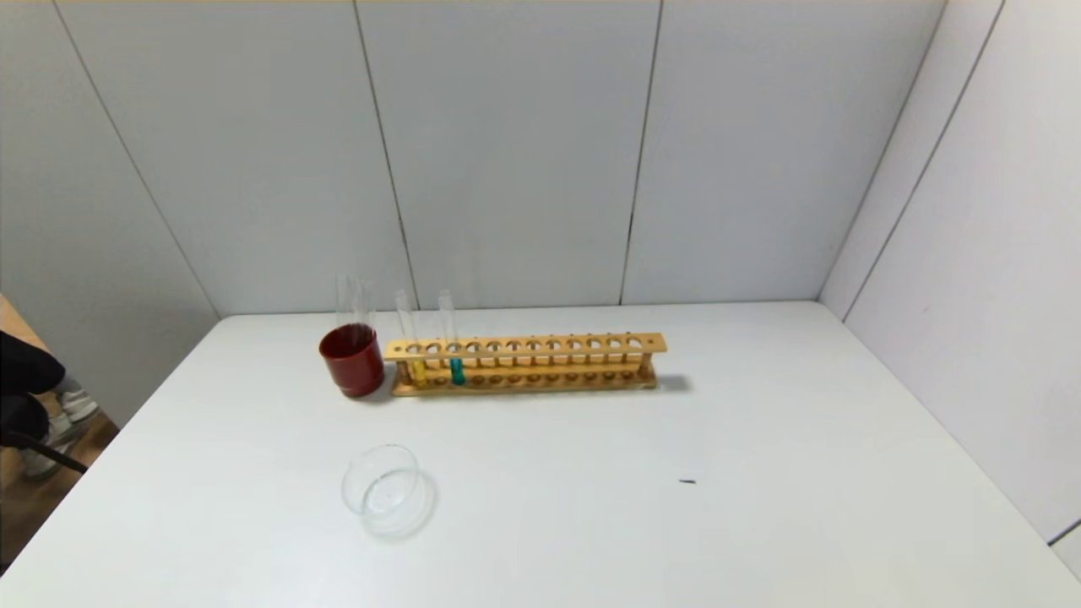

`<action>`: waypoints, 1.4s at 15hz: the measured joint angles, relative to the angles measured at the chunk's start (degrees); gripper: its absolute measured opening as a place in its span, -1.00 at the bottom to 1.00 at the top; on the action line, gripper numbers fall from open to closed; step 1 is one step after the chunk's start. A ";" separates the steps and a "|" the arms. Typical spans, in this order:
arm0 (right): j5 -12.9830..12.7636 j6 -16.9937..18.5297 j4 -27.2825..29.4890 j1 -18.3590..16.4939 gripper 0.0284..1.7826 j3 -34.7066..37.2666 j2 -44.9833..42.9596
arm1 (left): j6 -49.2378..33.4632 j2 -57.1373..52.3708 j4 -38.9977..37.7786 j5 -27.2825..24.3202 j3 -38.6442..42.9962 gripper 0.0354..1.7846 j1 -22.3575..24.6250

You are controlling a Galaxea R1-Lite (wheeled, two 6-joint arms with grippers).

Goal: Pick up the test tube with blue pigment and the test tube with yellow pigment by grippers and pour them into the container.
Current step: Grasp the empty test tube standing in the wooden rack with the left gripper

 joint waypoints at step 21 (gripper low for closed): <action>-0.02 0.02 0.05 0.00 0.96 0.00 0.00 | 4.55 37.75 18.36 -14.67 -52.79 0.96 -1.04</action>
